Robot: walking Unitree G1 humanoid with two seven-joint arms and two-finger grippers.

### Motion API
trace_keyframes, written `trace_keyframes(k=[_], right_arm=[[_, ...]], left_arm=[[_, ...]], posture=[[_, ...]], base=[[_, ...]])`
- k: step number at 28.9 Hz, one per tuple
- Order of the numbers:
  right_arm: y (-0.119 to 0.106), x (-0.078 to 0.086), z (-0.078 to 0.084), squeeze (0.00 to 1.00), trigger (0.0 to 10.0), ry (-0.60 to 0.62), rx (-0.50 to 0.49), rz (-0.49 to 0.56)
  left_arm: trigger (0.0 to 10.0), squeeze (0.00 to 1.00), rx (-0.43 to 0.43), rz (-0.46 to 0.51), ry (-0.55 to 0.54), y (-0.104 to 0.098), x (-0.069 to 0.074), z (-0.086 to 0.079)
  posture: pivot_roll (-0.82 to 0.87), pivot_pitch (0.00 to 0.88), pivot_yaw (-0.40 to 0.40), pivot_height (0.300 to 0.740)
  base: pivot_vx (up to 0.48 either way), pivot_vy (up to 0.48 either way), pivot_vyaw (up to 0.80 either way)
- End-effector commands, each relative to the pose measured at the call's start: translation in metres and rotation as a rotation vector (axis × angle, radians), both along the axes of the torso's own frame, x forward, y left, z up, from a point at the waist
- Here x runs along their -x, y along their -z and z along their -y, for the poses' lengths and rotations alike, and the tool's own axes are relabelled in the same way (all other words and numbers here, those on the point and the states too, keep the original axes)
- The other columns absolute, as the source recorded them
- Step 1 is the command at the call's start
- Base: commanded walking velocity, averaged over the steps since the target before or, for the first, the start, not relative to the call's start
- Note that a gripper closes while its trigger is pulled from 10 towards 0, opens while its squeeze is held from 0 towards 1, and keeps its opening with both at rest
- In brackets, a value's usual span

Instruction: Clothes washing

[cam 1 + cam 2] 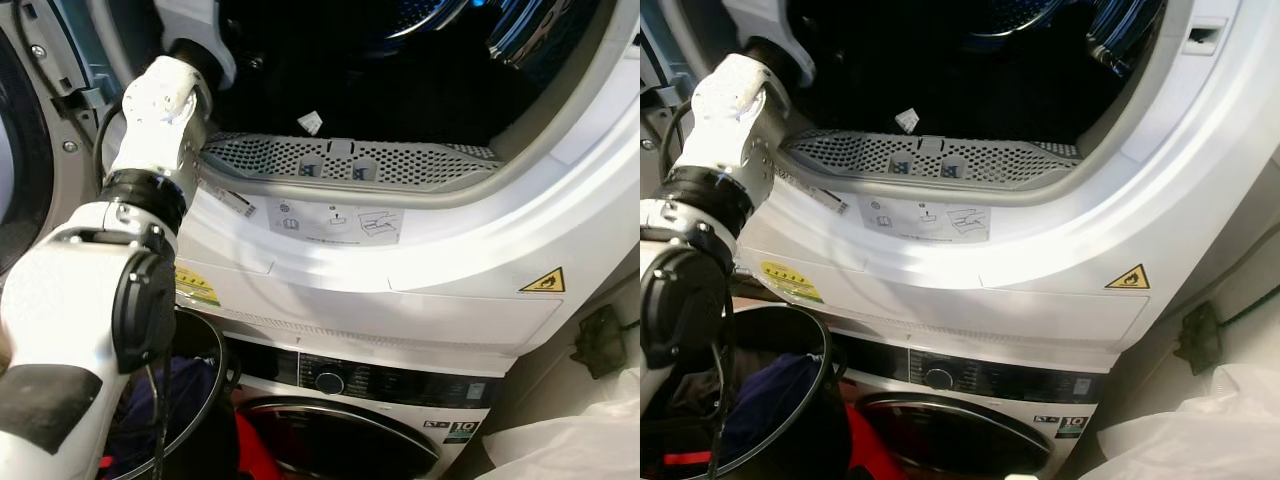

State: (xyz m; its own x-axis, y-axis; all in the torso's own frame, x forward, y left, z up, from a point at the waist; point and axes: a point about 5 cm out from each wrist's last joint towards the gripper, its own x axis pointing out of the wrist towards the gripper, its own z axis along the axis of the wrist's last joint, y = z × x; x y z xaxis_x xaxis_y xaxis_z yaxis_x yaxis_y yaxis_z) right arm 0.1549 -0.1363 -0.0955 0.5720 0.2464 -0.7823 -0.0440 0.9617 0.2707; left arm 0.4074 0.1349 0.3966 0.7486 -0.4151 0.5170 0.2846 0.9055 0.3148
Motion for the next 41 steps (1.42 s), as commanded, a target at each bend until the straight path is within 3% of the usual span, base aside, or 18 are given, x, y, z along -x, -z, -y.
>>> trace_keyframes(k=[1, 2, 5, 7, 8, 10, 15, 19, 26, 29, 33, 36, 37, 38, 41], right_arm=[[0.002, 0.005, 0.000, 0.00, 10.0, 0.025, -0.002, -0.002], [0.003, 0.009, 0.001, 0.00, 10.0, 0.036, -0.001, -0.006], [0.004, 0.012, 0.001, 0.00, 10.0, 0.039, -0.002, -0.007], [0.004, 0.013, 0.000, 0.00, 10.0, 0.045, -0.005, -0.007], [0.004, 0.014, -0.001, 0.00, 10.0, 0.047, -0.007, -0.007], [0.004, 0.014, -0.002, 0.00, 10.0, 0.046, -0.008, -0.007], [0.004, 0.013, -0.002, 0.00, 10.0, 0.039, -0.005, -0.007], [0.003, 0.010, -0.001, 0.00, 10.0, 0.044, -0.002, 0.000], [0.004, 0.012, -0.002, 0.00, 10.0, 0.041, 0.002, -0.004], [0.004, 0.014, -0.001, 0.00, 10.0, 0.042, 0.011, -0.007], [0.005, 0.015, -0.001, 0.00, 10.0, 0.042, 0.020, -0.012], [0.005, 0.015, -0.002, 0.00, 10.0, 0.040, 0.019, -0.015], [0.005, 0.015, -0.002, 0.00, 10.0, 0.039, 0.018, -0.015], [0.005, 0.015, -0.003, 0.00, 10.0, 0.039, 0.016, -0.017], [0.005, 0.013, -0.004, 0.00, 10.0, 0.034, 0.015, -0.018]], left_arm=[[10.0, 0.00, -0.100, -0.020, 0.046, -0.006, 0.001, 0.011], [10.0, 0.00, -0.177, -0.050, 0.063, -0.001, 0.000, 0.016], [10.0, 0.00, -0.252, -0.080, 0.082, 0.003, -0.001, 0.020], [10.0, 0.00, -0.351, -0.097, 0.082, 0.007, -0.001, 0.024], [10.0, 0.00, -0.444, -0.105, 0.066, 0.010, -0.001, 0.028], [10.0, 0.00, -0.481, -0.091, 0.031, 0.011, -0.002, 0.030], [10.0, 0.00, -0.447, -0.118, 0.003, 0.009, -0.004, 0.032], [10.0, 0.00, -0.255, -0.121, -0.057, -0.007, -0.004, 0.029], [10.0, 0.00, -0.115, -0.036, -0.085, -0.037, 0.003, 0.032], [10.0, 0.00, -0.091, -0.033, -0.115, -0.041, 0.004, 0.032], [10.0, 0.00, -0.121, -0.109, -0.081, -0.028, 0.000, 0.037], [10.0, 0.00, -0.241, -0.189, 0.014, -0.009, -0.003, 0.047], [10.0, 0.43, -0.297, -0.204, 0.040, -0.003, -0.004, 0.049], [10.0, 1.00, -0.405, -0.231, 0.078, 0.009, -0.004, 0.052], [10.0, 1.00, -0.458, -0.249, 0.112, 0.016, -0.004, 0.053]], posture=[[-0.06, 0.060, 0.095, 0.740], [-0.07, 0.068, 0.104, 0.740], [-0.08, 0.070, 0.108, 0.740], [-0.08, 0.076, 0.112, 0.740], [-0.08, 0.077, 0.114, 0.740], [-0.08, 0.080, 0.114, 0.740], [-0.08, 0.078, 0.115, 0.740], [-0.07, 0.075, 0.118, 0.740], [-0.08, 0.079, 0.122, 0.740], [-0.09, 0.081, 0.123, 0.740], [-0.09, 0.082, 0.123, 0.740], [-0.09, 0.079, 0.123, 0.740], [-0.08, 0.075, 0.122, 0.740], [-0.07, 0.076, 0.121, 0.740], [-0.06, 0.073, 0.120, 0.740]], base=[[0.000, 0.000, 0.00], [0.000, 0.000, 0.00], [0.000, 0.000, 0.00], [0.000, 0.000, 0.00], [0.000, 0.000, 0.00], [0.000, 0.000, 0.00], [0.000, 0.000, 0.00], [0.000, 0.000, 0.00], [0.000, 0.000, 0.00], [0.000, 0.000, 0.00], [0.000, 0.000, 0.00], [0.000, 0.000, 0.00], [0.000, 0.000, 0.00], [0.000, 0.000, 0.00], [0.000, 0.000, 0.00]])
